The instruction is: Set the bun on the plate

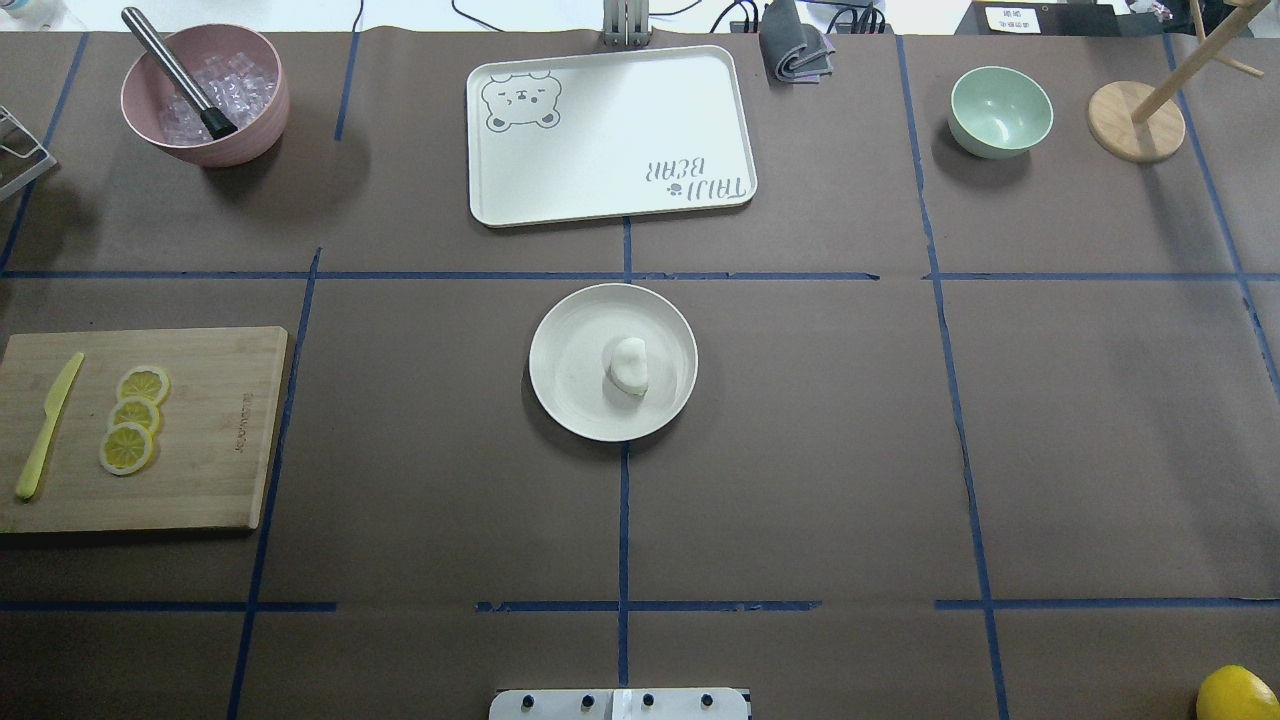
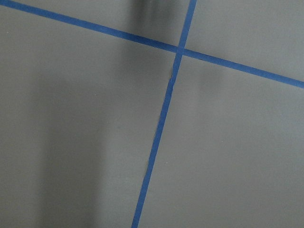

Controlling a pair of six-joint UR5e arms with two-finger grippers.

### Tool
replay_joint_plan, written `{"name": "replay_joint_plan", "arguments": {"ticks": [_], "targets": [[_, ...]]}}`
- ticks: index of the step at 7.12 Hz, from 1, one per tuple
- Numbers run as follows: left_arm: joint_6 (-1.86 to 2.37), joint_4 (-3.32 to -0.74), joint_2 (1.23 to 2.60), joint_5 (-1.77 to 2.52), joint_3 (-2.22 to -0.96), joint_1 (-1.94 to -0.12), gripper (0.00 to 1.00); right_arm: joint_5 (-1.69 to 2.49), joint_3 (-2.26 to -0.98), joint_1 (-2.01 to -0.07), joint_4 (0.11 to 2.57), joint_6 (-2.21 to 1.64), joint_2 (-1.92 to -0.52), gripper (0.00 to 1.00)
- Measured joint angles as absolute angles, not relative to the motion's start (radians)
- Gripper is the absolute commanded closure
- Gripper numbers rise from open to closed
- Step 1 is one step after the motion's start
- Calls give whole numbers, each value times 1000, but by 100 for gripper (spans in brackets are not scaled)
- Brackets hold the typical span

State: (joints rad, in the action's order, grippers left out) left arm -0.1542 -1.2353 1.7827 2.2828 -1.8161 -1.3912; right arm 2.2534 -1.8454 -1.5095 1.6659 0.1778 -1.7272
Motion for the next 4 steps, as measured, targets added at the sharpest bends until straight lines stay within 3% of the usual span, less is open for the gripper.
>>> {"name": "replay_joint_plan", "arguments": {"ticks": [2,4], "targets": [[-282,-1246,1677,2353,-1726,-1569,0,2253,-1845,-1509,1666,178,-1727,0],[-295,-1323,1551,2385,-1707,-1628,0,2253,-1845,-1509,1666,178,-1727,0]]}}
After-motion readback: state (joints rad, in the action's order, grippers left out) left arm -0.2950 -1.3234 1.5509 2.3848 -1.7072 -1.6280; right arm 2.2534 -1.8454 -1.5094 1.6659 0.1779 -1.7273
